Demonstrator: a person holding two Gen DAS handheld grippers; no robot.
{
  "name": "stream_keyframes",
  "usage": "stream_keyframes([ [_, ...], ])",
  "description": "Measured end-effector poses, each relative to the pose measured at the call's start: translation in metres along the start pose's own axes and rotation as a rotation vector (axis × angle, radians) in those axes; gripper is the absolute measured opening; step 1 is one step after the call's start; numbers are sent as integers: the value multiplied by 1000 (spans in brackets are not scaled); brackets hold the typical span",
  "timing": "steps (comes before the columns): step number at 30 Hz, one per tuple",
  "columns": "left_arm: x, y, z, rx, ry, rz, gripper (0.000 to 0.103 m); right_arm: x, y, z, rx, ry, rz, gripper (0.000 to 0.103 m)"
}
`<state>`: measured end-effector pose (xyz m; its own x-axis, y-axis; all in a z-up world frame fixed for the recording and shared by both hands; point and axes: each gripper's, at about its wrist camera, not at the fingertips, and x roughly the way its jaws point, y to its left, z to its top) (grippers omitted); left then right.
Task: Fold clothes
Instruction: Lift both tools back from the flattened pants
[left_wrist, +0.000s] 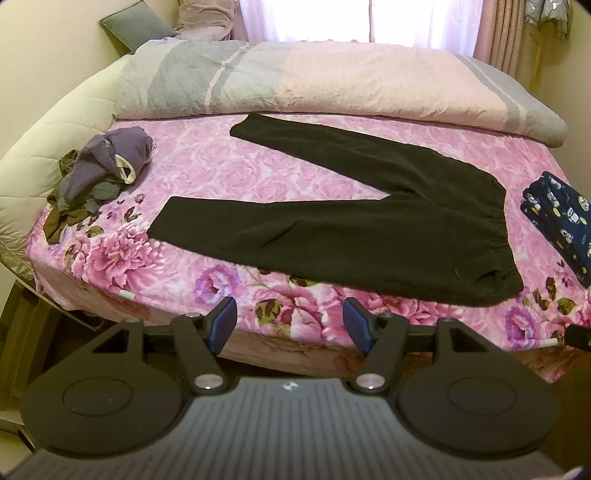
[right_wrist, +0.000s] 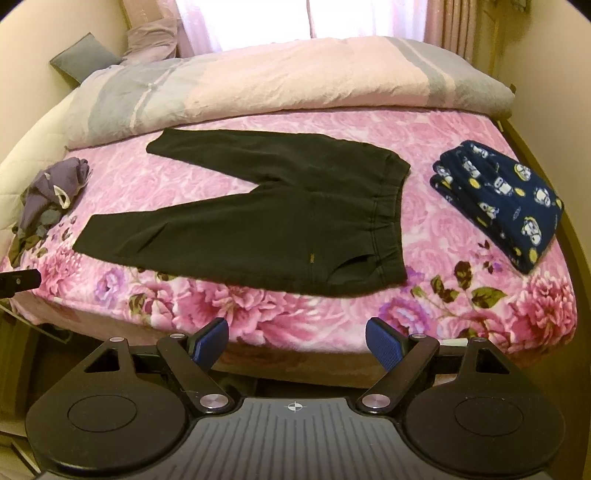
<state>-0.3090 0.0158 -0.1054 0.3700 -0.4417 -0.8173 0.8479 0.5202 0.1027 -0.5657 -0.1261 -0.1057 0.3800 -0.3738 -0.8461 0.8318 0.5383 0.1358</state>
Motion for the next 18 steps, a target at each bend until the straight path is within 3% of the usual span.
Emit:
stream_keyframes([
  [11, 36, 1, 22, -17, 28, -2, 60, 28, 5, 28, -17, 4, 7, 84],
  [18, 74, 18, 69, -20, 34, -27, 60, 58, 18, 69, -14, 11, -15, 84],
])
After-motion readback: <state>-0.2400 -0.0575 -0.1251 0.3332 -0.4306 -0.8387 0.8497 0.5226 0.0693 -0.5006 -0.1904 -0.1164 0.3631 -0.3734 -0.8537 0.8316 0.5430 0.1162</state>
